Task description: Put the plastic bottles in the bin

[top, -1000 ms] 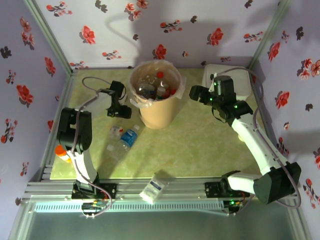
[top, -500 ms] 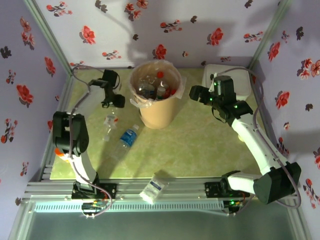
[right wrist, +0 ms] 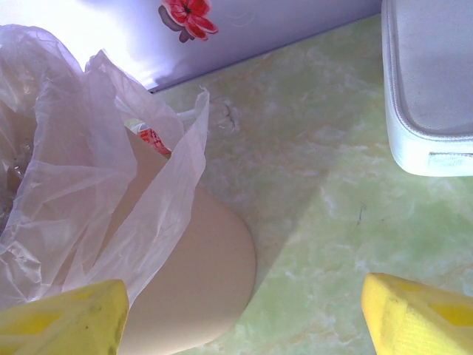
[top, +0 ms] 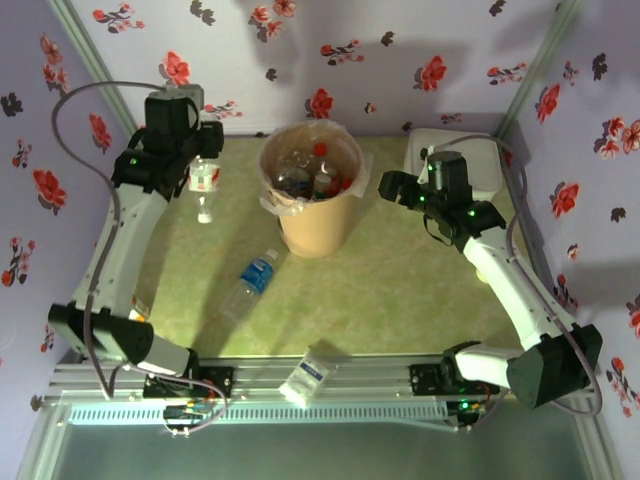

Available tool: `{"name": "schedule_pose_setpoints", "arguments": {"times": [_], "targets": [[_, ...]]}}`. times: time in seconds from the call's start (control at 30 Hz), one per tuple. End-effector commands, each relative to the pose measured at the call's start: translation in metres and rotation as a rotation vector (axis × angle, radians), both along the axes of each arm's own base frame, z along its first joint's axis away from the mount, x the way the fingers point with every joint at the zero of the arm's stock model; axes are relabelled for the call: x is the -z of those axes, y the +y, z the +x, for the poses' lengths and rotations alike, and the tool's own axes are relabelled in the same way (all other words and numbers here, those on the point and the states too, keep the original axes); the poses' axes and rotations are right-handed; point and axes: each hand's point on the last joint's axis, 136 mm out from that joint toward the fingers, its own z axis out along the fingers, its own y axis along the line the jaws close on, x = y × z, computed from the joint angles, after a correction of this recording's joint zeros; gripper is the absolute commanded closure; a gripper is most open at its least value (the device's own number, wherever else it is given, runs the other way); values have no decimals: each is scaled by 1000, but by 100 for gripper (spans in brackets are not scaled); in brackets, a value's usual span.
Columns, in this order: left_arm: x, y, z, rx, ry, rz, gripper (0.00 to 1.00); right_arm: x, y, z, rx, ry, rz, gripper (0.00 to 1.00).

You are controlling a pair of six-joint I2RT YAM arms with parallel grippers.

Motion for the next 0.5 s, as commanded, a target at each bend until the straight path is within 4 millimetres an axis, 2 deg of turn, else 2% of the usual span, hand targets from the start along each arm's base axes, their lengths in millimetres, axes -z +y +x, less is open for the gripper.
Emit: {"name": "schedule_pose_setpoints", "arguments": {"times": [0.0,0.1,0.23,0.37,0.47], "targets": [[-76,-29,-6,60,-301,-115,57,-14,-5,0,16,-29,7,17],[-111,-69,-13,178,-477,-174,58,-16,-4,0,15,-34,13,17],[-137,-114,-21,307,-599,-266,59,-20,-5,-3,19,-41,23,17],[-154,-149,-38,390,-713,-278,58,-23,-7,-5,23,-49,21,17],[-154,-167,-44,442,-743,-309,57,-23,-8,-6,24,-51,16,17]]}}
